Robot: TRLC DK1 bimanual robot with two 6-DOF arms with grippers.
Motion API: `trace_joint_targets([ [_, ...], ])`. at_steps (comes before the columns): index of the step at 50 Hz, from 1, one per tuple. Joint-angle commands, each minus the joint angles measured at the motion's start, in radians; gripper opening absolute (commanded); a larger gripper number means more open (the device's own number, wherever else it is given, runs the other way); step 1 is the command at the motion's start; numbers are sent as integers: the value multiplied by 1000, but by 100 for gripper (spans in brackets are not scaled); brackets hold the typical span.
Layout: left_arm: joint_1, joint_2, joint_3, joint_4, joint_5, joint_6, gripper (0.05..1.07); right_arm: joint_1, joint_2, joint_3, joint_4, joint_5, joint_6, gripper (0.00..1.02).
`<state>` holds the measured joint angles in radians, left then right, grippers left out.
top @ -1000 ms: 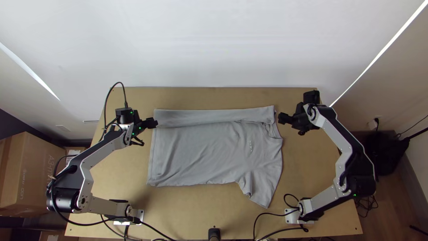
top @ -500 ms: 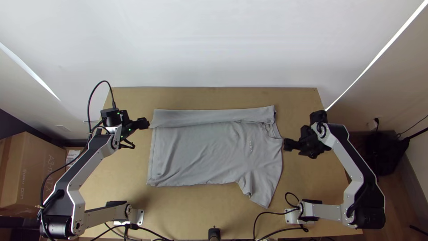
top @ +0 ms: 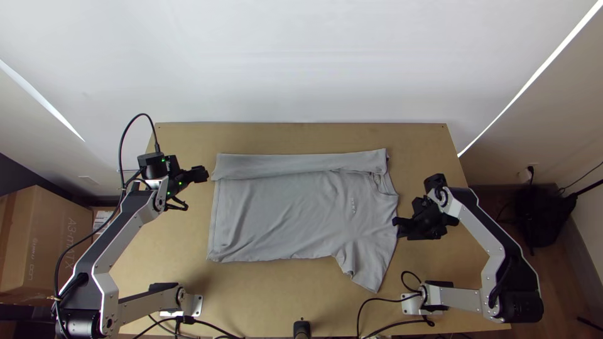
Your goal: Fold the t-shirt
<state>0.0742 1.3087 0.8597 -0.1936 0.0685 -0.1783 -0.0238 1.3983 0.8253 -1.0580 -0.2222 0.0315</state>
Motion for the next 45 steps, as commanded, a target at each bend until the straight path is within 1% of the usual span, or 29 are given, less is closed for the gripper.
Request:
trace_joint_targets([
  [1,4,-19,-4,-7,13,8,89,19,-1,-31,21,-6,-8,48],
  [11,4,-29,-10,-17,11,8,89,50,41,-46,70,-9,-2,48],
  [16,4,-35,-13,-26,11,10,89,85,53,-64,84,-9,5,47],
  [17,4,-35,-11,-29,11,10,89,94,56,-66,84,-9,7,44],
  [19,4,-39,-11,-44,13,17,89,113,57,-75,89,-9,8,35],
  [21,4,-43,-10,-67,14,39,89,133,57,-87,93,-8,7,21],
  [23,3,-48,-5,-98,25,63,89,148,61,-97,96,-8,7,10],
  [27,4,-62,2,-178,54,135,89,165,64,-112,96,-8,5,3],
  [29,4,-71,9,-236,76,186,89,165,64,-117,96,-8,2,2],
  [33,6,-81,24,-388,93,321,89,163,51,-118,96,-6,1,2],
  [36,6,-89,36,-560,99,451,89,160,36,-117,95,-3,-1,2],
  [41,6,-123,35,-745,97,623,89,157,30,-110,82,-3,-1,2],
  [45,6,-158,16,-810,94,697,89,156,31,-110,82,-3,1,2],
])
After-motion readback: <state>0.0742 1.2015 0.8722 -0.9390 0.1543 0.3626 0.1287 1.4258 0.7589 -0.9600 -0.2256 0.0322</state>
